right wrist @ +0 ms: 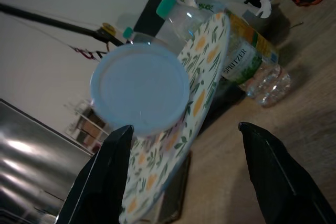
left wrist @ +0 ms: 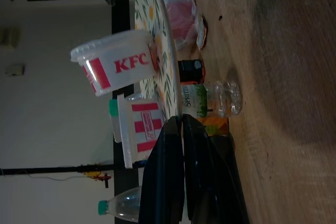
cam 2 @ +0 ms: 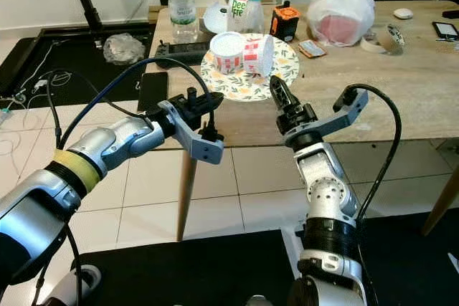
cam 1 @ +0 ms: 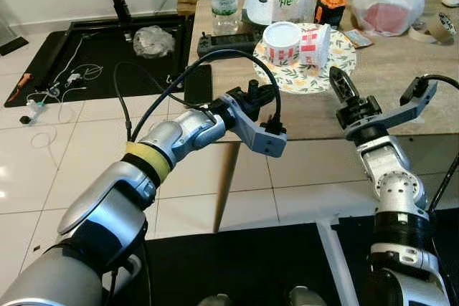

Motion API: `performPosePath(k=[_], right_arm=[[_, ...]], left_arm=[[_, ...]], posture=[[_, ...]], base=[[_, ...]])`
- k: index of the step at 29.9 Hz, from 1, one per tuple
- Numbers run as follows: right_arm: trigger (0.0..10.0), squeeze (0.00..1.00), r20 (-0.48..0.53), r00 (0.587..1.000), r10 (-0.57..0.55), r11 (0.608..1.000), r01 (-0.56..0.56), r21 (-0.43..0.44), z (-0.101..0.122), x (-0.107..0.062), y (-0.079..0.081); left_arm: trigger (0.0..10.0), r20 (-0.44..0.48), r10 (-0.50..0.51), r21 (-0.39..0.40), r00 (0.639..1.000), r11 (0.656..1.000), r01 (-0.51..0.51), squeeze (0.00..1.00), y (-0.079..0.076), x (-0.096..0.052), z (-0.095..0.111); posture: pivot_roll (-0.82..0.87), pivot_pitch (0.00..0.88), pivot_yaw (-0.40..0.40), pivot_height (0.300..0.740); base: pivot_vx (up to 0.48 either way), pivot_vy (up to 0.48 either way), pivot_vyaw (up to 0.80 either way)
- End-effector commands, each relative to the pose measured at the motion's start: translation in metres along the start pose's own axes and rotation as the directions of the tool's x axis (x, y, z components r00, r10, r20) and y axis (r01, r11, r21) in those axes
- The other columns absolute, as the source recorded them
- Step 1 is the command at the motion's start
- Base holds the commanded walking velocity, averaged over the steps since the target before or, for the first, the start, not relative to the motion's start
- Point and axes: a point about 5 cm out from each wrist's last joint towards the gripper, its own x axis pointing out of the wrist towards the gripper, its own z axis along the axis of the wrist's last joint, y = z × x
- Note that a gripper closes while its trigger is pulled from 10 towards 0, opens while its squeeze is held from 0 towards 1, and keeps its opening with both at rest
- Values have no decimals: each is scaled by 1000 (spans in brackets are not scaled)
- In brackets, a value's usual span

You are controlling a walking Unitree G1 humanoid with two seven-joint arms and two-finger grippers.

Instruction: Restocking fridge

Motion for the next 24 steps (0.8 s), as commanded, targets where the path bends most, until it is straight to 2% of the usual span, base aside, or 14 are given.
performPosePath(k=[1, 7, 8, 9, 10, 11, 12, 24], right_arm=[[10000, 0, -19, 1000, -16, 999, 16, 41, -3, 4, -1], [10000, 0, -41, 998, -41, 997, 44, 66, -4, 11, -3], [8824, 0, -47, 998, -46, 996, 50, 72, -5, 13, -4], [8824, 0, -52, 997, -50, 996, 54, 77, -6, 14, -4], [4157, 0, -59, 997, -55, 995, 59, 86, -6, 15, -5], [4157, 0, -59, 997, -55, 995, 59, 86, -6, 15, -5], [0, 0, -62, 996, -60, 994, 66, 92, -7, 17, -6], [0, 0, -37, 995, -89, 985, 94, 142, -6, 21, -10]], left_arm=[[10000, 2, 14, -11, 1000, 1000, -14, 0, 3, -4, -1], [10000, 13, 16, -14, 1000, 1000, -16, 0, 4, -4, 3], [10000, 20, 17, -15, 1000, 1000, -17, 0, 4, -4, 5], [10000, 25, 17, -16, 1000, 1000, -17, 0, 4, -4, 6], [10000, 32, 17, -17, 999, 1000, -17, 0, 3, -4, 8], [10000, 32, 17, -17, 999, 1000, -17, 0, 3, -4, 8], [10000, 37, 16, -18, 999, 1000, -15, 0, 3, -4, 10], [10000, 35, 2, -8, 999, 1000, -2, 0, -1, -6, 11]], posture=[[83, 90, 3, 740], [86, 89, 0, 740], [89, 89, -3, 740], [89, 89, -3, 740], [91, 87, -7, 740], [91, 87, -7, 740], [92, 88, -8, 740], [94, 86, -11, 740]], base=[[0, 0, 0], [0, 0, 0], [0, 0, 0], [0, 0, 0], [0, 0, 0], [0, 0, 0], [0, 0, 0], [0, 0, 0]])
